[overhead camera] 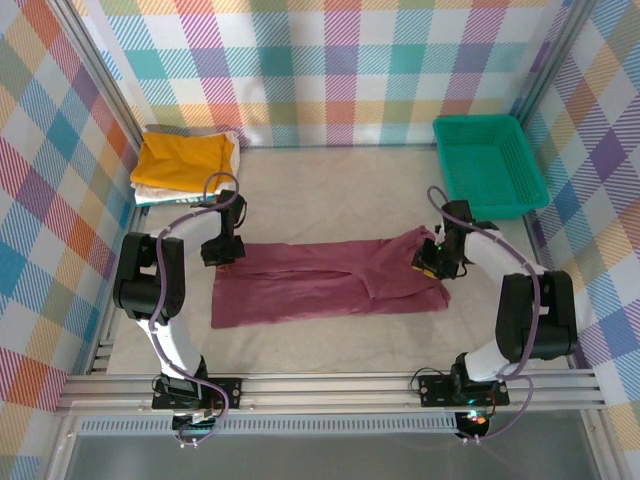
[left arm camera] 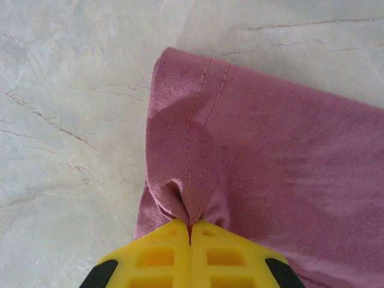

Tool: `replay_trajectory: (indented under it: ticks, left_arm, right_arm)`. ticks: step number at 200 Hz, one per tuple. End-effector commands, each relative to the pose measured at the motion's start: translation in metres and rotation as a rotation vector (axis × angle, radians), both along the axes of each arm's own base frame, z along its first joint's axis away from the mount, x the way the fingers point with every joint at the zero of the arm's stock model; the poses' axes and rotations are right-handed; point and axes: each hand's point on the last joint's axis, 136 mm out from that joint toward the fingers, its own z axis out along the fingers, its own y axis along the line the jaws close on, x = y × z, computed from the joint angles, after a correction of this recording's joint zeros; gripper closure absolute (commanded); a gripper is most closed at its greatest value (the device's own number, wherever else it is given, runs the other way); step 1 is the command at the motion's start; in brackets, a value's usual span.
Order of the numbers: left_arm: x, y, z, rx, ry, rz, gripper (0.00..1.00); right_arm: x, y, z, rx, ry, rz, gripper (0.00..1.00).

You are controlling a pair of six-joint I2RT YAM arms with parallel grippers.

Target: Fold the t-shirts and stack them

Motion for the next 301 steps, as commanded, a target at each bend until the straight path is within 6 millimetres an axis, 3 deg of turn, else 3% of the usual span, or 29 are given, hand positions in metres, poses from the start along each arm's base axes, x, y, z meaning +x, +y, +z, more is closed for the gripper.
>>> replay_trajectory:
  ticks: [1,30,78,160,174,235,282,301]
  left_arm:
    - [-0.002,0.002,0.005,-0.008,-0.005,0.023,1.00]
    - [0.000,0.000,0.005,-0.020,-0.011,0.021,1.00]
    - [0.000,-0.001,0.006,-0.026,-0.014,0.020,1.00]
    - [0.000,0.000,0.006,-0.023,-0.015,0.022,1.00]
    - [0.000,0.000,0.006,-0.022,-0.016,0.021,1.00]
    - [0.003,-0.001,0.003,-0.020,-0.016,0.022,1.00]
    - [0.004,-0.002,0.002,-0.024,-0.018,0.017,1.00]
    - [0.004,-0.002,0.000,-0.029,-0.018,0.018,1.00]
  right_arm:
    - [-0.023,-0.011,-0.001,-0.052,0.051,-0.014,0.65]
    - [-0.034,-0.013,-0.004,-0.061,0.077,-0.010,0.65]
    - [-0.033,-0.005,-0.019,-0.025,0.105,0.021,0.68]
    - [-0.019,0.001,-0.012,0.008,0.035,-0.003,1.00]
    - [-0.020,0.001,-0.006,0.009,0.018,-0.013,1.00]
    - [-0.046,0.007,0.032,0.078,-0.017,-0.064,1.00]
    - [-0.081,0.006,0.026,0.092,0.063,-0.118,1.00]
    - [-0.090,0.001,0.015,0.069,0.083,-0.135,1.00]
